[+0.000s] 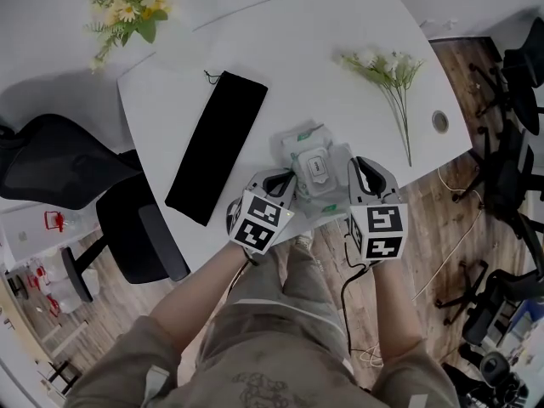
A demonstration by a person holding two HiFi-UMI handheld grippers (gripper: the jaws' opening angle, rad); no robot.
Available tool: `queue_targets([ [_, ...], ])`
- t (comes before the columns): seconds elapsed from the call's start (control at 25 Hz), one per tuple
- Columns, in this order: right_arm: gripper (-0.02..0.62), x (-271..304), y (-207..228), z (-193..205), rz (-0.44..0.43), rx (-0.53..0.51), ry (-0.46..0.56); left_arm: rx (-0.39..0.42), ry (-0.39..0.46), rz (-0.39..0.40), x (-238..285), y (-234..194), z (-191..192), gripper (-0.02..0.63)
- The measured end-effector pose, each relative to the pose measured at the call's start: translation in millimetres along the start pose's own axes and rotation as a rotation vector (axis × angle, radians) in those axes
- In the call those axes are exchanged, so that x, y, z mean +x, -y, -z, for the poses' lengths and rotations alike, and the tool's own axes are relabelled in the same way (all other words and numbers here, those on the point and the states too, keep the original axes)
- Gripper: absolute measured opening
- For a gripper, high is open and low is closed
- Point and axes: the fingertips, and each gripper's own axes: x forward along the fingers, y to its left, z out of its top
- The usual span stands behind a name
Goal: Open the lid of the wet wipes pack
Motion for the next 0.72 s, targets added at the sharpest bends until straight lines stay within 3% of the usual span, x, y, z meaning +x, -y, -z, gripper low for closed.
queue_targets([
  [0.4, 0.066, 28.8, 17.8, 32.5, 0.002, 0.114, -0.055, -0.006, 0.007, 0.011, 1.9, -0.4, -0.4, 0.015],
  [0.64, 0.057, 0.7, 17.5, 5.7, 0.007, 0.109, 0.01, -0.1, 0.002, 0.039, -2.4, -7.2, 5.4, 0.015],
  [0.72, 0.051, -14.2, 16.2, -11.3, -0.006, 0.113, 0.049, -0.092, -0.012, 0.027, -12.8, -12.1, 4.3, 0.016],
])
